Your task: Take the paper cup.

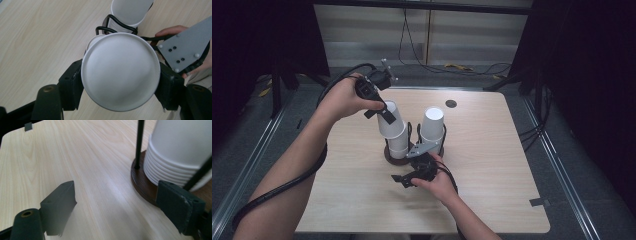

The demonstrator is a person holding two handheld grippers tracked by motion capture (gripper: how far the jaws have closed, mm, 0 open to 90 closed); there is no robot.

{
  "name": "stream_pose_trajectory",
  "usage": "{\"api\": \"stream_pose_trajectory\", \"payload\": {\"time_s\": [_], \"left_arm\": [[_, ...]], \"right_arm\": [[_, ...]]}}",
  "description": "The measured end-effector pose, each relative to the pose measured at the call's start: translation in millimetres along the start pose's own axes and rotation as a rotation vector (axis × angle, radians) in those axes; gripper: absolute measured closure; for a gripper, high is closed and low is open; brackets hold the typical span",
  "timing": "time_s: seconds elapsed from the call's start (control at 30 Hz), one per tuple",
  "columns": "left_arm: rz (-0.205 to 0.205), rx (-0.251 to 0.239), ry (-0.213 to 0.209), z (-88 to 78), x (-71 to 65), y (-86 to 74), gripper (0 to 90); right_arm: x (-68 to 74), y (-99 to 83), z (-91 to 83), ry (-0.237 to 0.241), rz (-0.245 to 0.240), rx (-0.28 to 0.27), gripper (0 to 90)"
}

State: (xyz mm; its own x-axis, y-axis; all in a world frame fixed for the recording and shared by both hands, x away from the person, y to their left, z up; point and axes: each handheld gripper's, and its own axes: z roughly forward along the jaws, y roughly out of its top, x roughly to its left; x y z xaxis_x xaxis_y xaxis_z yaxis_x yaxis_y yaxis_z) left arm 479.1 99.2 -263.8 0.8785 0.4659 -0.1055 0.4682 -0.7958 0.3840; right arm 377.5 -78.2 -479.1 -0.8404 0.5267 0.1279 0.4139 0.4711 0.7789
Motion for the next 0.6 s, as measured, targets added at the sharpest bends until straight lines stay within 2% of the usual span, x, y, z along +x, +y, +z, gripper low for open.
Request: {"api": "stream_pose_trajectory", "payload": {"time_s": [0.27, 0.37, 0.6], "left_arm": [[0.020, 0.006, 0.009, -3.4, -9.4, -4.0, 32.9], [0.024, 0.004, -0.006, -3.0, -14.6, -6.0, 32.9], [0.042, -0.002, -0.011, -1.7, -23.1, -11.4, 32.9]], "right_arm": [[-2.5, -5.6, -14.0, -0.008, 0.005, 0.009, 15.4], [-2.4, -6.8, -18.9, -0.007, 0.015, 0.005, 14.9], [-3.6, -12.8, -28.6, -0.009, 0.013, 0.009, 14.0]]}}
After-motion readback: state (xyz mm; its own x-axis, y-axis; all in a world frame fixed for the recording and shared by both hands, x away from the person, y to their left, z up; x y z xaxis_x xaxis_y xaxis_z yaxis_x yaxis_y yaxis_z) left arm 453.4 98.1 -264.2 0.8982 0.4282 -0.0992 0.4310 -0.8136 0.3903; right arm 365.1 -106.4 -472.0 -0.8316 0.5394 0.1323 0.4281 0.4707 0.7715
